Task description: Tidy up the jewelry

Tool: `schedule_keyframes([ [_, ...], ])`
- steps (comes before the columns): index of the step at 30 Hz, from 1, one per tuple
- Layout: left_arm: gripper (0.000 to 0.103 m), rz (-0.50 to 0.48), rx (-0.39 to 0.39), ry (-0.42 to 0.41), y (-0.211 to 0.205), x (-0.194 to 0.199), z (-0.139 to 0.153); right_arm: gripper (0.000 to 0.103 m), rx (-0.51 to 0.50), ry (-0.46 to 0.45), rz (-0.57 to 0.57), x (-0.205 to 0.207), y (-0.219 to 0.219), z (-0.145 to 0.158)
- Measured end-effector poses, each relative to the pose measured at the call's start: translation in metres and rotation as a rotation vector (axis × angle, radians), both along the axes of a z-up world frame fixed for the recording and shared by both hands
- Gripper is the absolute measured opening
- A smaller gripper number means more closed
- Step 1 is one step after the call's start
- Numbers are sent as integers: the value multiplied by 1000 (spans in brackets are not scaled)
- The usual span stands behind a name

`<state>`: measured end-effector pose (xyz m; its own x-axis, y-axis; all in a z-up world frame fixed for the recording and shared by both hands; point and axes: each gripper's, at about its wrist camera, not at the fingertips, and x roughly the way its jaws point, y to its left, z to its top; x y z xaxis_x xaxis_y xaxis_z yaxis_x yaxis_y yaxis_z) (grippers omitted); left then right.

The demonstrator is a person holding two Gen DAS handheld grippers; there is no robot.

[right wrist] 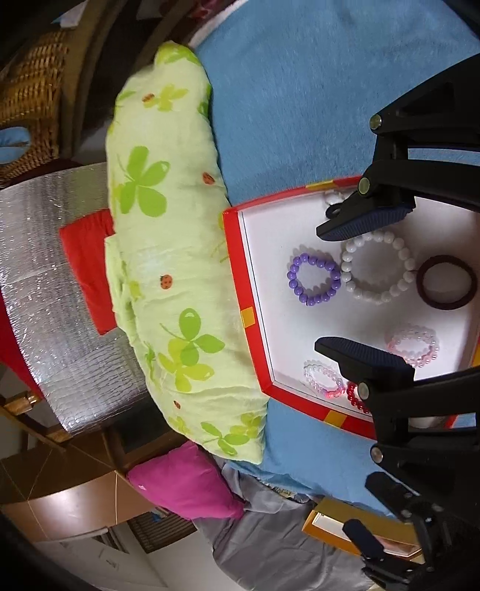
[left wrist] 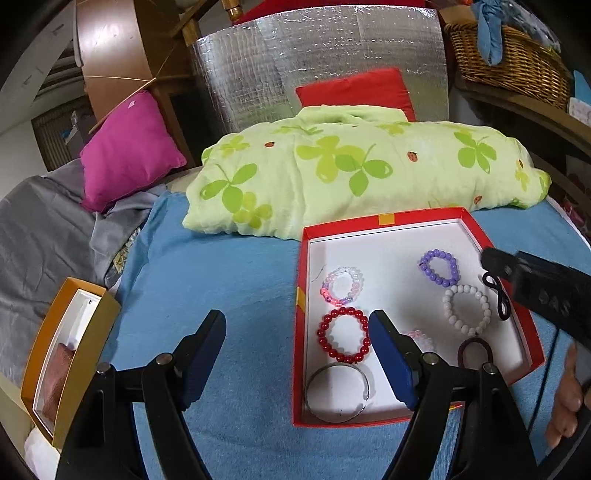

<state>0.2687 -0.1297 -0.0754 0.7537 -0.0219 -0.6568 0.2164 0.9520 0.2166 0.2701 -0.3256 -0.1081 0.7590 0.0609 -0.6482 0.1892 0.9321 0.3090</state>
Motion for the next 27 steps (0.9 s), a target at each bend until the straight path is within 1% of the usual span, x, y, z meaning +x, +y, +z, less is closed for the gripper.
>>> schedule_keyframes([
  [2,80,10,-6,-13,4,-5,4,58,-37,-8,5,-11,4,4],
  [4,80,15,-23,-17,8,-9,7,58,-98,-14,12,-27,9,7],
  [8,80,35,-37,-42,13,-21,17,58,-182,-34,35,-68,15,18],
  [9,80,40,-37,-52,14,-26,20,59,-192,-46,30,-77,15,22],
  [13,80,34,-68,-85,17,-51,34,66,-198,-105,-4,-121,18,42],
  [15,80,36,-82,-109,20,-68,39,66,-216,-124,-28,-143,22,46],
  [17,80,31,-101,-112,25,-83,38,66,-232,-132,-43,-160,29,48],
  [22,80,39,-135,-115,38,-114,33,67,-245,-126,-77,-187,44,49],
  [27,81,15,-110,-138,42,-123,30,68,-282,-115,-105,-192,58,45],
])
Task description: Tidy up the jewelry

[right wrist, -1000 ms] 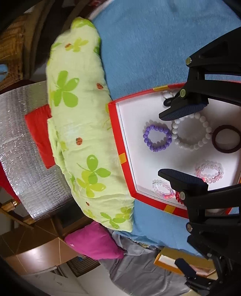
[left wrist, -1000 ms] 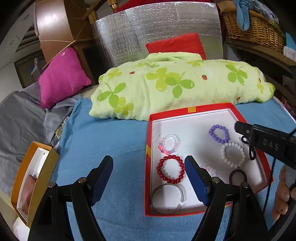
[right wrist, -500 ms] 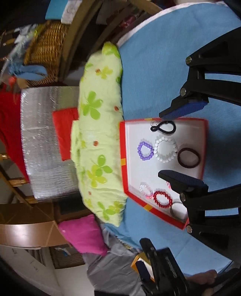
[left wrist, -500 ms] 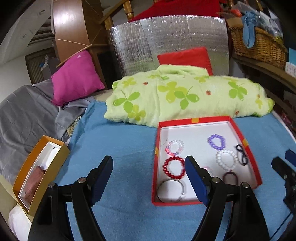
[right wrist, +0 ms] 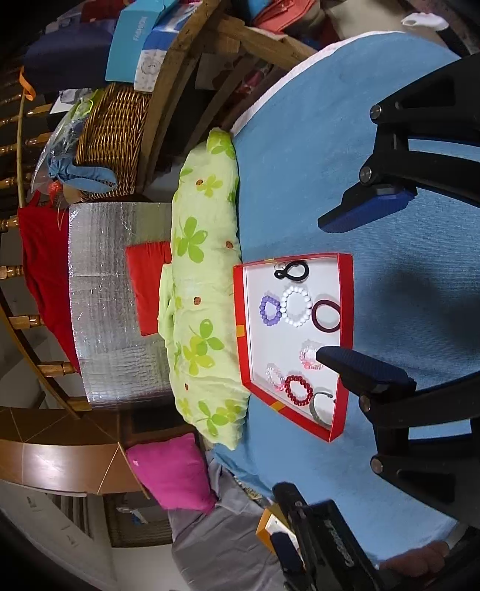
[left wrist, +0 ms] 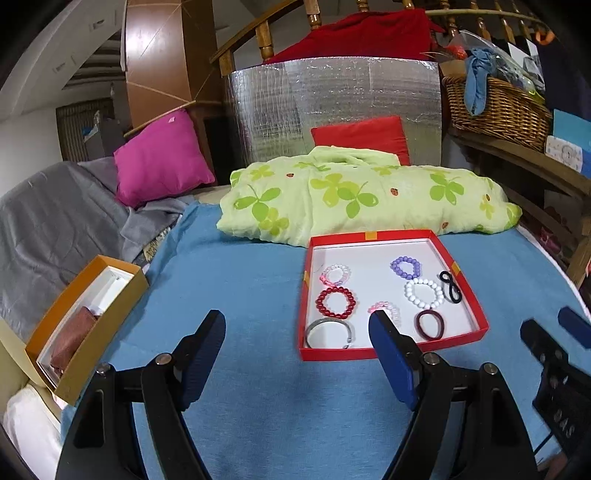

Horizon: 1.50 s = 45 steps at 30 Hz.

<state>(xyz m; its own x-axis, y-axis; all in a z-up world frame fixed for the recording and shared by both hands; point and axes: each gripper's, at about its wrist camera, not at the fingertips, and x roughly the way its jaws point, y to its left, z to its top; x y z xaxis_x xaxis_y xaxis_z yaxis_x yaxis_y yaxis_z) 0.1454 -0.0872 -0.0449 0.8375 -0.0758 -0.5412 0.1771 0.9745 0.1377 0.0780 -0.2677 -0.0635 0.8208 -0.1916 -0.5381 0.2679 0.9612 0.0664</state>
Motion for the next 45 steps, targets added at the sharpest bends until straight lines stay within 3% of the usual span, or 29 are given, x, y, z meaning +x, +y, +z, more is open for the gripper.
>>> schedule_keyframes([
  [14,81,8,-8,37,9,13,-13,68,-52,61,1,19,16,-12],
  [45,81,1,7,64,2,12,-18,68,-8,94,-19,17,2,-11],
])
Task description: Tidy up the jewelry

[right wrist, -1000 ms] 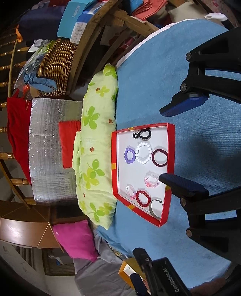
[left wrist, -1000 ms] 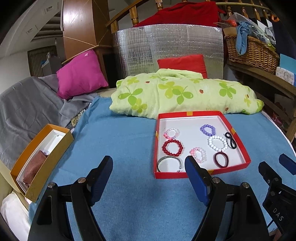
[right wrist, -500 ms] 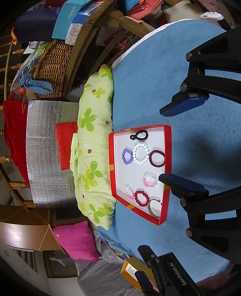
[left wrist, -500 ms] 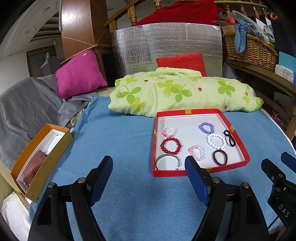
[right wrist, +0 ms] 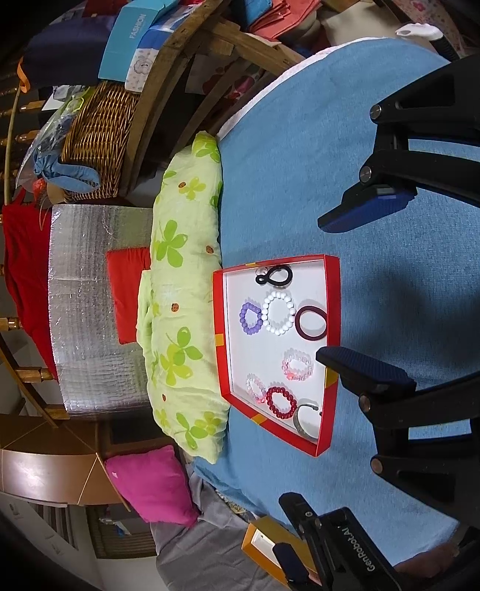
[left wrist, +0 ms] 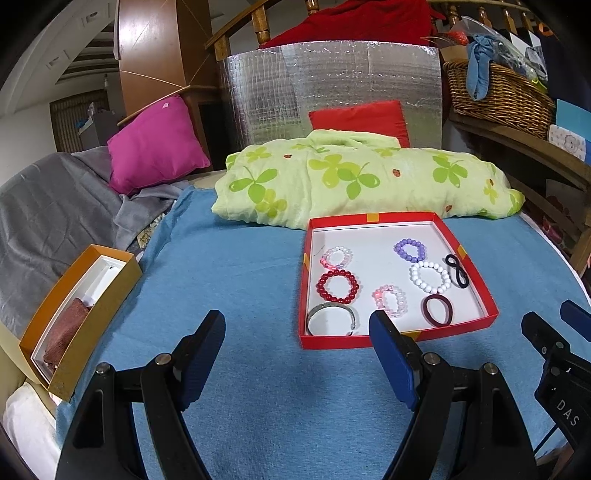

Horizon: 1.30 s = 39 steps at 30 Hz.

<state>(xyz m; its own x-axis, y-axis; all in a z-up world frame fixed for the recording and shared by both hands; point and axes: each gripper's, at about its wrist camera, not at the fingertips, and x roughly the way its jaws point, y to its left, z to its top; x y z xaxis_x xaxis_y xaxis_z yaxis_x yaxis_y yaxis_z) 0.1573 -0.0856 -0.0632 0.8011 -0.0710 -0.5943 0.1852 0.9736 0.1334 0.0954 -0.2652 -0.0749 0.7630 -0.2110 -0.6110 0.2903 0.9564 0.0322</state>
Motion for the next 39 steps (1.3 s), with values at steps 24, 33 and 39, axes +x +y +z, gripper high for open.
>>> schedule_keyframes([
  [24,81,-14,27,68,-4,12,-19,68,0,54,0,13,-6,-15],
  [33,81,-10,25,78,0,14,-21,68,-3,61,-3,15,-7,-18],
  [39,81,-15,29,81,-1,14,-22,68,-7,67,0,17,-6,-19],
])
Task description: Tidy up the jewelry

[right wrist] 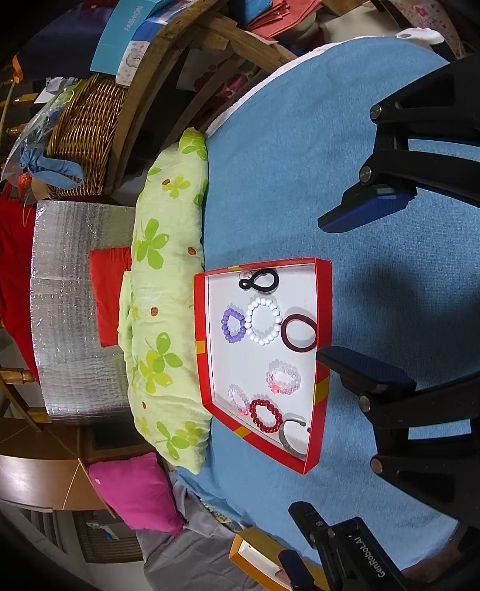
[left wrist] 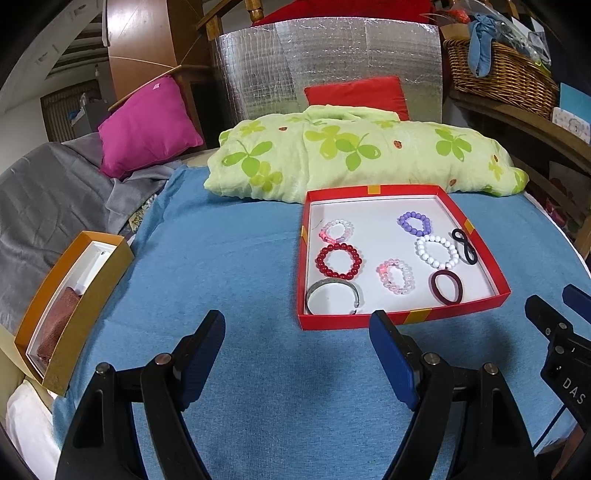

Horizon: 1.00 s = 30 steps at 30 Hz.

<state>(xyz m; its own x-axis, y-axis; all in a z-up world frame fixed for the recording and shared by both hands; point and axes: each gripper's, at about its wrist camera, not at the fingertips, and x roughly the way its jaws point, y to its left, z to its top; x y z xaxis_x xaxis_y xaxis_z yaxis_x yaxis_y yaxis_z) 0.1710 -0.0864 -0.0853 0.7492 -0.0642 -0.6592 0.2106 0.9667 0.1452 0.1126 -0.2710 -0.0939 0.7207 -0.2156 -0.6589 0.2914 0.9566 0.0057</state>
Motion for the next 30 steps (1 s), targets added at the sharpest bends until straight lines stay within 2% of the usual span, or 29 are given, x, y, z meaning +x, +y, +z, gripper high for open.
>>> schedule_keyframes([
  [23,81,2,9,7,5,1,-4,68,-10,6,-7,2,1,-2],
  [30,81,-14,-1,-27,7,-3,0,68,-16,3,-9,2,2,-3],
])
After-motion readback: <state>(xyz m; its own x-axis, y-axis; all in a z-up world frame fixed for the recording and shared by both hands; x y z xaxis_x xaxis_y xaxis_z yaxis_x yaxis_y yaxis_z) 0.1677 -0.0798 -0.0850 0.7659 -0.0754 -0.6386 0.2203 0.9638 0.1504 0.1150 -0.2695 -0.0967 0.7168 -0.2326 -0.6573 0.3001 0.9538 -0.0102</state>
